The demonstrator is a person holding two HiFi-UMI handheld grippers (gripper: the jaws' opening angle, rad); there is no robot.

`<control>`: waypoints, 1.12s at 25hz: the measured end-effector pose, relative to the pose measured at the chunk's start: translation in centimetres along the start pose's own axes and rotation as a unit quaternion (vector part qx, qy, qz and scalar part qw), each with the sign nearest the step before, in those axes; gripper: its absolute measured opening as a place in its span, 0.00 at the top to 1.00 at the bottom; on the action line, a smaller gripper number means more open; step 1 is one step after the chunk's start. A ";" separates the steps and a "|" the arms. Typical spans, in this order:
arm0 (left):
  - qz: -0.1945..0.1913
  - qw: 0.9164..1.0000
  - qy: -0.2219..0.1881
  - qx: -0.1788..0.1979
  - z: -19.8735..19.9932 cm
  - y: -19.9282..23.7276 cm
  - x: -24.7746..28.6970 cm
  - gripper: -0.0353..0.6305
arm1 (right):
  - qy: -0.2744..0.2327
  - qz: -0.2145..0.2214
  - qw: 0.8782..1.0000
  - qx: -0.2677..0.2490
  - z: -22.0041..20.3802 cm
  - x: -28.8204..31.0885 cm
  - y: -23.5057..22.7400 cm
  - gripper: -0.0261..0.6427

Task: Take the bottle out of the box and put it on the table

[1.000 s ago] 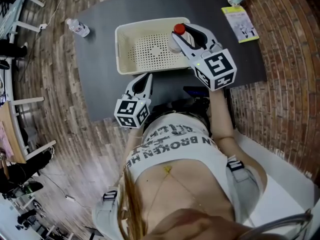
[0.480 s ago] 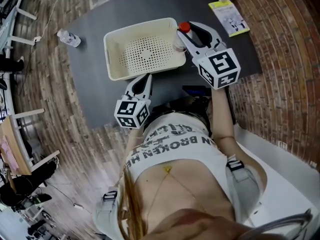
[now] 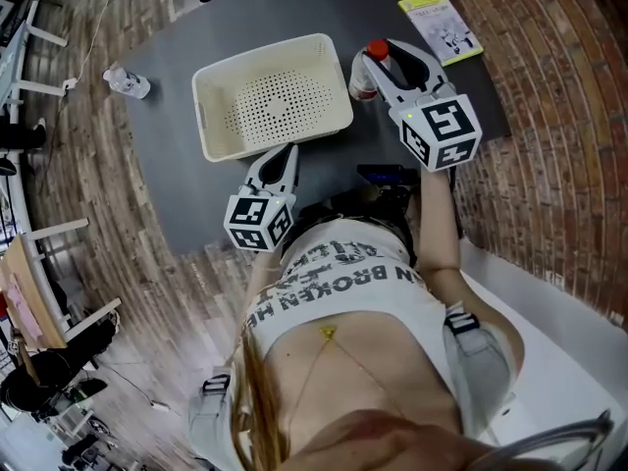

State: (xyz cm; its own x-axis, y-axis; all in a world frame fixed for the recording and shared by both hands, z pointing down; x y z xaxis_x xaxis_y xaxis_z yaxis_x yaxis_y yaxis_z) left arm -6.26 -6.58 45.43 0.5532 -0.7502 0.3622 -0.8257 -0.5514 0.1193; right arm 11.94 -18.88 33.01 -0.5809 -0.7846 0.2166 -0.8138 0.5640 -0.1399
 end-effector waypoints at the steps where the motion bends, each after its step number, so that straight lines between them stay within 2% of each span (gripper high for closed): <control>1: 0.000 1.000 0.000 0.000 0.0 -0.1 0.1 0.94 | 0.000 -0.003 1.000 0.001 -0.1 -0.1 -0.4 0.75; 10: 0.009 1.000 0.004 -0.004 -0.3 -1.5 0.7 0.94 | 0.005 -0.024 1.000 0.010 -1.1 -1.4 -3.5 0.75; 28: 0.031 0.999 0.007 -0.010 -0.1 -3.0 1.7 0.94 | 0.012 -0.003 1.000 0.011 -1.5 -1.0 -5.8 0.75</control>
State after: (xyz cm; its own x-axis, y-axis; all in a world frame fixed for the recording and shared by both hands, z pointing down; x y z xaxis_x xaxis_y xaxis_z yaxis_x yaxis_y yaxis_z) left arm -2.88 -6.19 45.76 0.5000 -0.7768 0.3828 -0.8602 -0.4967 0.1156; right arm 17.32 -20.99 35.04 -0.5756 -0.7812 0.2415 -0.8176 0.5534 -0.1587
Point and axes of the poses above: the fingertips, and each gripper's own axes: x forward along the fingers, y to its left, z out of its top, the point moved 4 cm from there along -x, backward along the fingers, and after that the axes turned 13 degrees about x, right-handed, at the moved point
